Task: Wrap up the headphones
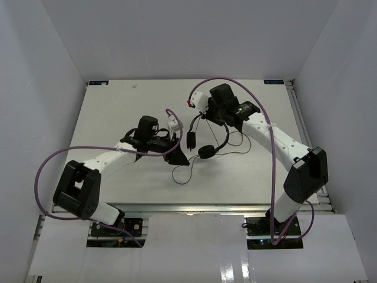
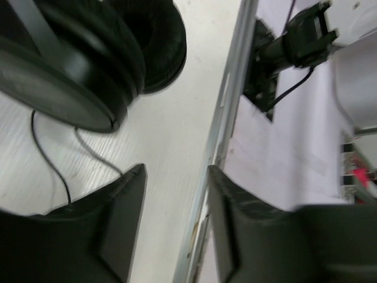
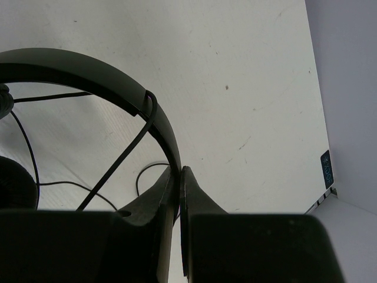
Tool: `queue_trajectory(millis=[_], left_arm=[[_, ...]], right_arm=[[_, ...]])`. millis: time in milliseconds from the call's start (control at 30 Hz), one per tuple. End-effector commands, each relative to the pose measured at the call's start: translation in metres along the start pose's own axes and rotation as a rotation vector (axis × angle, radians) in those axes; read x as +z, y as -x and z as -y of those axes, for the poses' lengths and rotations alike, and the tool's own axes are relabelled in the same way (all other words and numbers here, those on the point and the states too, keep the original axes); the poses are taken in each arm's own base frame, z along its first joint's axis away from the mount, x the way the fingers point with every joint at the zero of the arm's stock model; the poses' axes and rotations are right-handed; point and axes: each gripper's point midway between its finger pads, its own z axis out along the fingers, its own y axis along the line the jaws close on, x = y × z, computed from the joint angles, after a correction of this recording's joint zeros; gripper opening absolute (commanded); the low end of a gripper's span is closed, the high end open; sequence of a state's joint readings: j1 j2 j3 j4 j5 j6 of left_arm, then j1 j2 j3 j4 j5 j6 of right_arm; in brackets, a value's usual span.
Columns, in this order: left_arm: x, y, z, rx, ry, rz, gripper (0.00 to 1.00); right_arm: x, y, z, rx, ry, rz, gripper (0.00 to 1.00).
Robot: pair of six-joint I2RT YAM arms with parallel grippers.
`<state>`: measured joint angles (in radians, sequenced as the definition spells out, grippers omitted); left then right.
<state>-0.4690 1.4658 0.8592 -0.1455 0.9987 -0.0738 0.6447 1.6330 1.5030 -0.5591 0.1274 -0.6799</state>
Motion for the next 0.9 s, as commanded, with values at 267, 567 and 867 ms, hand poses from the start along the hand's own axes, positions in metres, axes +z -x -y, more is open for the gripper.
queue_trajectory(millis=[267, 567, 867], left_arm=[[-0.024, -0.016, -0.029, 0.121, 0.336, 0.116, 0.83], [-0.021, -0.038, -0.07, 0.004, 0.522, 0.034, 0.74], [-0.001, -0.067, -0.082, -0.028, 0.608, -0.104, 0.63]], right_arm=[[-0.007, 0.03, 0.028, 0.076, -0.012, 0.098, 0.08], [-0.011, 0.037, 0.03, 0.084, -0.001, 0.116, 0.08], [-0.009, 0.036, 0.026, 0.088, 0.014, 0.117, 0.08]])
